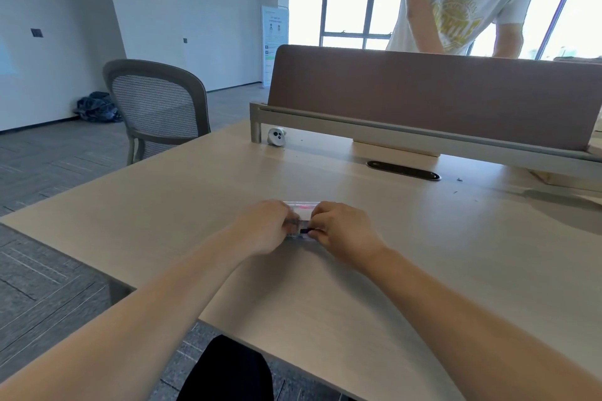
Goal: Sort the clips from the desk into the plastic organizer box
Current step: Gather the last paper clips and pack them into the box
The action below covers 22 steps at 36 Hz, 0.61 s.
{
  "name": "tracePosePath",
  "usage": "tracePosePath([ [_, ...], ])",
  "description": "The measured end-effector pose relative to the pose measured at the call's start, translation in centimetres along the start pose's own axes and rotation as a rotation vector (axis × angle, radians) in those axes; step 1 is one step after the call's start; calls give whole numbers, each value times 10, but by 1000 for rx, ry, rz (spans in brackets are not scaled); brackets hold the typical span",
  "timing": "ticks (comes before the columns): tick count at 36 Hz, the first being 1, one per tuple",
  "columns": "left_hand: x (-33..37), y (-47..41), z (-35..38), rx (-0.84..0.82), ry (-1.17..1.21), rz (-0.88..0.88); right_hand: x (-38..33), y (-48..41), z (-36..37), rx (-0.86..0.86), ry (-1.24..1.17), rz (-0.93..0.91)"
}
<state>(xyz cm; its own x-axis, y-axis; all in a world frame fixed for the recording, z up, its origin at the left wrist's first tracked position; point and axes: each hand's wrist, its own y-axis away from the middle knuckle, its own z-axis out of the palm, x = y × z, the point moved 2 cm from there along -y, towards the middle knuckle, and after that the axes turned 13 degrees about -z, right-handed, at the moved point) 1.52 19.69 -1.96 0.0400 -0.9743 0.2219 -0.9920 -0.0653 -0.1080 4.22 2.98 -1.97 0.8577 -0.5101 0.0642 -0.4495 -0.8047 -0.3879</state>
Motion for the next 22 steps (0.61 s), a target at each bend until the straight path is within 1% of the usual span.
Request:
tracePosePath([
  [5, 0, -3, 3, -8, 26, 12, 1, 0, 1, -21, -129, 58],
  [9, 2, -6, 3, -6, 33, -24, 4, -3, -4, -71, -222, 131],
  [13, 6, -6, 1, 8, 17, -38, 11, -4, -9, -129, -146, 198],
  [17, 7, -5, 1, -3, -19, -30, 18, -1, -7, -118, -161, 276],
  [22, 12, -3, 2, 18, -101, -29, 15, -4, -4, -140, -141, 279],
])
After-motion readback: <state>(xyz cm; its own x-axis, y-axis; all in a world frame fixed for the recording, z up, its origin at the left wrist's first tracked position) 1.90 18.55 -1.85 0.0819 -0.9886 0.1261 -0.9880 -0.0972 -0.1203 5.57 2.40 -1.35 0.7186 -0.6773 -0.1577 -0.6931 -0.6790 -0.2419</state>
